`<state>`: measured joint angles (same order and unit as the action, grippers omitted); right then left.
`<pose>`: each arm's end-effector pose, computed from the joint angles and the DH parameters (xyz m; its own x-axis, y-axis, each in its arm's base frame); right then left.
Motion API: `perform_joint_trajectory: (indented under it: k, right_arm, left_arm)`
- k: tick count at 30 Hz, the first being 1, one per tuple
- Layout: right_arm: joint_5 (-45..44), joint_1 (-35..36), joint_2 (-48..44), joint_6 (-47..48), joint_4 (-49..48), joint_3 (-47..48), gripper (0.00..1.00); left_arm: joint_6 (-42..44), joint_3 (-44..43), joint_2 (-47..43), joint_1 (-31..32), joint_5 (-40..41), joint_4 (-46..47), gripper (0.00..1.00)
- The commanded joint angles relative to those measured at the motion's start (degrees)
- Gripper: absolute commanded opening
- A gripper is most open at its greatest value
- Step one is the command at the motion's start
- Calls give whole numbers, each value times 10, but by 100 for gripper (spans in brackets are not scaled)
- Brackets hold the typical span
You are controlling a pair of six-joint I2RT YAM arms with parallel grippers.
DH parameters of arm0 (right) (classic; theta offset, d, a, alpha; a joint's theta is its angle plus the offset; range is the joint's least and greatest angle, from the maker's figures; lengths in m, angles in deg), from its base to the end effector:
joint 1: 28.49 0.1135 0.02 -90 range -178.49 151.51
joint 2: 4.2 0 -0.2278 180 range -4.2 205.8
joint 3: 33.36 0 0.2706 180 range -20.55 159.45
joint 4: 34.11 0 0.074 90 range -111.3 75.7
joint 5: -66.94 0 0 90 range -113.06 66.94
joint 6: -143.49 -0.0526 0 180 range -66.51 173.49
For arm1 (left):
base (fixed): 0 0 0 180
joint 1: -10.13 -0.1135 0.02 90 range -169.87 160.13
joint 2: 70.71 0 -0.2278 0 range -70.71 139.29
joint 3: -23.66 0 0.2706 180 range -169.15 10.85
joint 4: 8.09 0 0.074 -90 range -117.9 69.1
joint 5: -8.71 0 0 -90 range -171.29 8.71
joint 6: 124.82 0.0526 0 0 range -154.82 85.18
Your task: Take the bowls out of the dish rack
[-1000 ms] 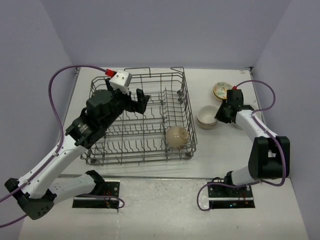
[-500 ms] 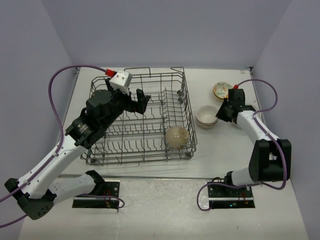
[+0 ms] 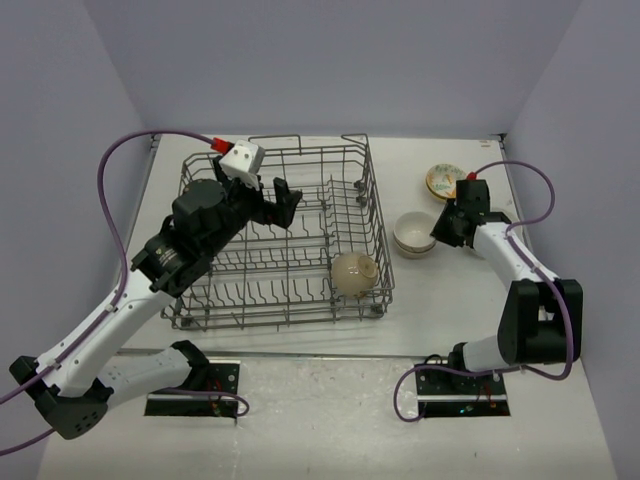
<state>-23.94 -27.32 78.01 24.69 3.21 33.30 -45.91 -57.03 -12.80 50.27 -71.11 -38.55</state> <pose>0.3262 0.0059 0.1657 -0.7039 0.4674 -0.5349 0.3742 0.8840 0.2801 0.2148 -0.1690 0.3945 -0.1965 -0.0819 -0.9771 0.4716 0.8658 -0.1674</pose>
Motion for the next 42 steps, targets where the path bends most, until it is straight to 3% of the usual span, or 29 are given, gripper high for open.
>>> perform_joint_trajectory:
  k: [1, 3, 4, 8, 11, 17, 23, 26, 36, 42]
  right_arm:
    - [0, 2, -27, -8, -11, 12, 28]
    - [0, 3, -37, -10, -4, 17, 36]
    - [0, 3, -47, -10, -3, 18, 45]
    - [-2, 2, -71, -8, 10, 24, 46]
    - [-2, 2, -107, -9, 29, 34, 47]
    - [5, 2, -188, -2, 65, 71, 49]
    - [6, 2, -262, 11, 84, 86, 53]
    - [7, 2, -284, 15, 90, 90, 54]
    - [31, 2, -308, 26, 95, 94, 55]
    - [33, 2, -310, 35, 99, 95, 56]
  left_arm:
    - [-23, -2, 11, -1, -13, 29, 100]
    - [-49, 2, 23, -1, -31, 39, 100]
    - [-64, 8, 34, -1, -36, 55, 100]
    - [-159, 41, 61, -1, -59, 110, 100]
    - [-292, 76, 99, 2, -88, 142, 100]
    - [-433, 126, 181, 34, -70, 135, 100]
    - [-489, 145, 162, 98, 43, 85, 100]
    - [-507, 154, 166, 112, 56, 67, 100]
    - [-529, 156, 197, 112, 35, 73, 100]
    - [-542, 158, 236, 113, -18, 104, 100]
